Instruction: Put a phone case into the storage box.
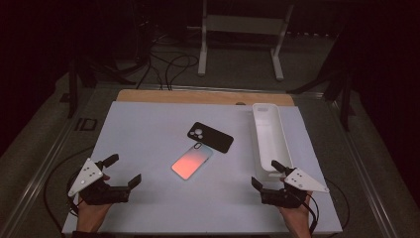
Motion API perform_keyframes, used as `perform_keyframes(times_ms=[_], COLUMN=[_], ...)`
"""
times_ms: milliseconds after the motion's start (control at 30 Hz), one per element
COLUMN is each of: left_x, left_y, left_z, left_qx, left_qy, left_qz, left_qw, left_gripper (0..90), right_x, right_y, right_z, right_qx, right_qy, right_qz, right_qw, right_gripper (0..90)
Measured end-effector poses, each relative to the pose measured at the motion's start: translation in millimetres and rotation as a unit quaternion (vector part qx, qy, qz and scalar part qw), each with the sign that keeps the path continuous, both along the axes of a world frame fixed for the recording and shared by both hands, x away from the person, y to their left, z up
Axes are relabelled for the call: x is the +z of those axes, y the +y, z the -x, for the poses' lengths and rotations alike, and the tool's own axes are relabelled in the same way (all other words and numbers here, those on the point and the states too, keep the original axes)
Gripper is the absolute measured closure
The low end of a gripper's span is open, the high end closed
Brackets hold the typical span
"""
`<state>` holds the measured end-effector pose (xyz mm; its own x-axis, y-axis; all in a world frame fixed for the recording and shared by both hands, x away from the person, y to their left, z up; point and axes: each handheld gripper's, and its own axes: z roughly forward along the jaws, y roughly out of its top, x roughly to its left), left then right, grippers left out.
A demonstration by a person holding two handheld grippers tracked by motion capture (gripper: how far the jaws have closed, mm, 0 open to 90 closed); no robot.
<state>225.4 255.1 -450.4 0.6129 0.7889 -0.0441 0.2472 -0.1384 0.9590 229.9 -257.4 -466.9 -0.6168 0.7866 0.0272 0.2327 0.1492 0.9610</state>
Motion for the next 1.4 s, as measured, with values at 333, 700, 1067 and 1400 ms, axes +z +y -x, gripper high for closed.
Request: perform_keyframes(times_ms=[333, 700, 1067, 1400], left_x=[-1.2, -1.8, -1.8, -2.1], left_y=[-2.3, -3.2, -2.3, -2.8], left_z=[-2.6, -2.5, -2.6, -2.5], left_qx=[-0.007, -0.004, 0.001, 0.001], left_qy=[0.007, 0.009, 0.008, 0.008], left_qz=[0.000, -0.001, -0.003, -0.004], left_qw=[1.0000, 1.0000, 1.0000, 1.0000], left_gripper=[0.2, 0.2, 0.2, 0.2], right_x=[-0.7, -1.2, -1.2, -1.5], right_y=[-1.0, 0.2, 0.4, 1.5], right_z=[-1.1, -2.1, -2.3, -2.4], right_qx=[-0.010, -0.012, -0.013, -0.013], right_qy=[-0.003, -0.001, -0.001, 0.001], right_qz=[-0.001, 0.002, 0.003, 0.005], right_qw=[0.9999, 0.9999, 0.9999, 0.9999], right_gripper=[8.8, 8.8, 8.8, 8.8])
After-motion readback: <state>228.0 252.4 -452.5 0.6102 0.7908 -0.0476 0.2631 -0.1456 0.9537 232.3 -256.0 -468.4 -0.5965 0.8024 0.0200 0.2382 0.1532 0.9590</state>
